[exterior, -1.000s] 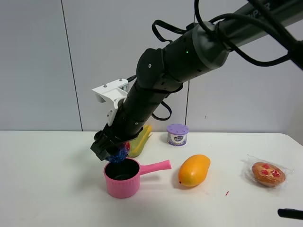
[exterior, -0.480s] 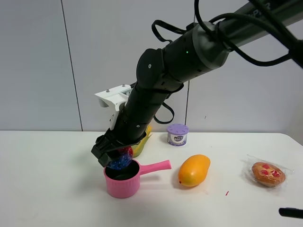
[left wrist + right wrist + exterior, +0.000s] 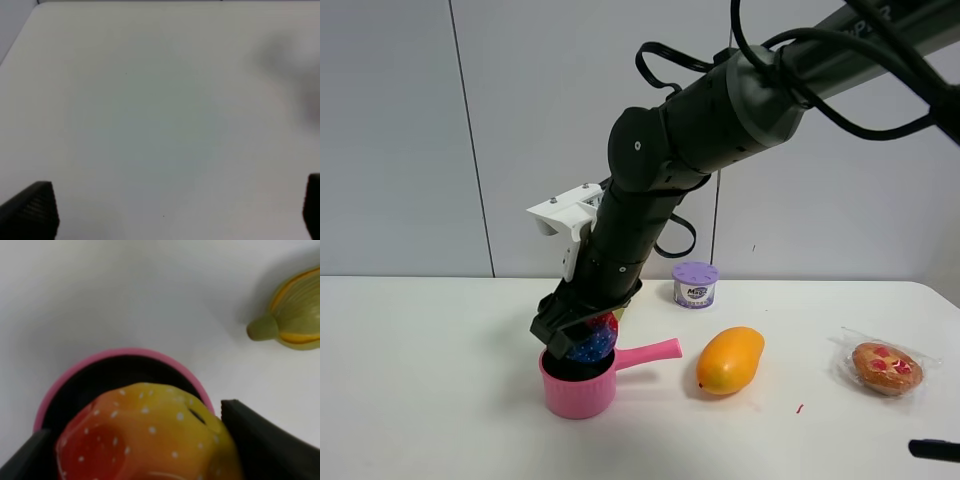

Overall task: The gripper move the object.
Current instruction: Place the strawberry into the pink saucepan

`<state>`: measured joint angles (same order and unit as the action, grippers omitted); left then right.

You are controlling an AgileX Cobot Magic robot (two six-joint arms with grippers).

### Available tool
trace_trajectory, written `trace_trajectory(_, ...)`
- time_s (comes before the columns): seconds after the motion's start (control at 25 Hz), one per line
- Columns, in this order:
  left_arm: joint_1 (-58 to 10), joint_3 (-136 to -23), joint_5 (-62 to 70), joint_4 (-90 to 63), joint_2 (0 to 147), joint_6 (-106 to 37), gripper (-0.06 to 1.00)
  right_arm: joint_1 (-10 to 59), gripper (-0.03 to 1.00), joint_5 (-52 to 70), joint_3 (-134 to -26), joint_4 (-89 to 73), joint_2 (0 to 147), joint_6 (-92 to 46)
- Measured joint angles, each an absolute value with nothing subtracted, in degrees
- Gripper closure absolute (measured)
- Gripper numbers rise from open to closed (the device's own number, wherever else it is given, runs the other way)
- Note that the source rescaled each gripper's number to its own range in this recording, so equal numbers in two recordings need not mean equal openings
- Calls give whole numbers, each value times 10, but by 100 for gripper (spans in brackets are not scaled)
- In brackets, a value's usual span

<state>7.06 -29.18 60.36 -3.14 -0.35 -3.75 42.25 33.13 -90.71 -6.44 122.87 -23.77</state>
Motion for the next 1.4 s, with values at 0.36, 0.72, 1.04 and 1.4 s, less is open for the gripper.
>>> trace_trajectory(0.36,71,-292,604,-31,-4,-37,-6,423,96,327,-907,-60,1229,-238)
trace_trajectory(0.72,71,-292,604,-31,-4,-37,-6,423,96,321,-907,-78,1229,-238)
trace_trajectory(1.04,71,-292,604,-31,-4,-37,-6,423,96,317,-907,-80,1229,-238)
trace_trajectory(1.4,71,-292,604,-31,-4,-37,-6,423,96,299,-907,-81,1229,-238)
